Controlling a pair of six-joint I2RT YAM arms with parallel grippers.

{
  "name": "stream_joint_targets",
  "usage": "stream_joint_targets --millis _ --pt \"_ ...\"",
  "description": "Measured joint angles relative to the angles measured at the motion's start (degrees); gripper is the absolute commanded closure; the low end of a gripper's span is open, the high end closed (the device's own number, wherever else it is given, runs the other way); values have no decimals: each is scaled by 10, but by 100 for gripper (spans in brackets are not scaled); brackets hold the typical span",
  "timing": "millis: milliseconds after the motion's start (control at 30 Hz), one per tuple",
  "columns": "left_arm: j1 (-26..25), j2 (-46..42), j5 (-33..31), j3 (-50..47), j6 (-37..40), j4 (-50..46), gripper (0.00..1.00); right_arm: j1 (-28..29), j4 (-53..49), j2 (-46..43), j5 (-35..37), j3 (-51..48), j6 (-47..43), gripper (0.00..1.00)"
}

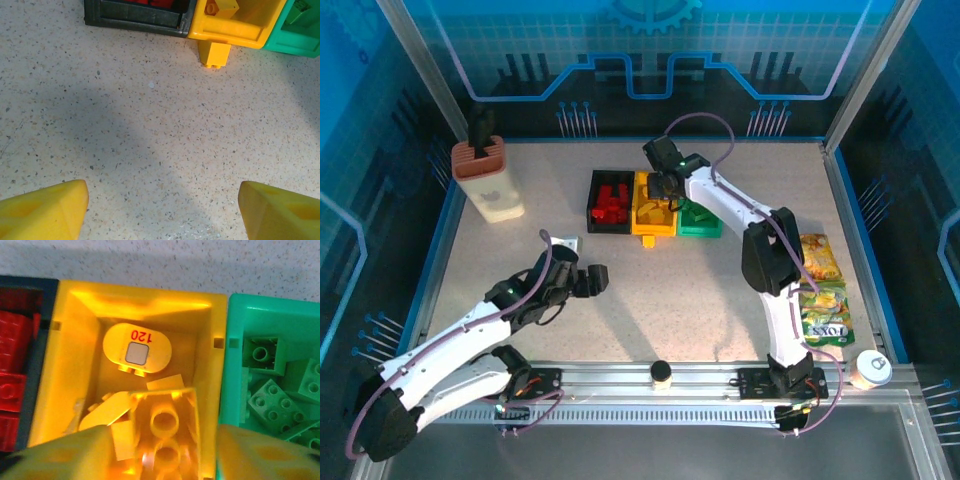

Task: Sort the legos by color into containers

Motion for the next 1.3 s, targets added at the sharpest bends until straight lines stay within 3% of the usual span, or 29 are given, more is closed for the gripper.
stream_joint_targets --millis 233,533,800,1300 --pt "-1 20 3 -2 0 5 17 17 -5 -39 3 -52 -11 21" --pt "-2 116 31 27 7 29 14 23 59 -217 -1 -238 -6 21" --pt "-9 251 61 110 20 67 14 24 133 -372 -12 -408 2 22" --pt "-19 532 47 346 63 59 20 9 178 -547 -24 -609 31 24"
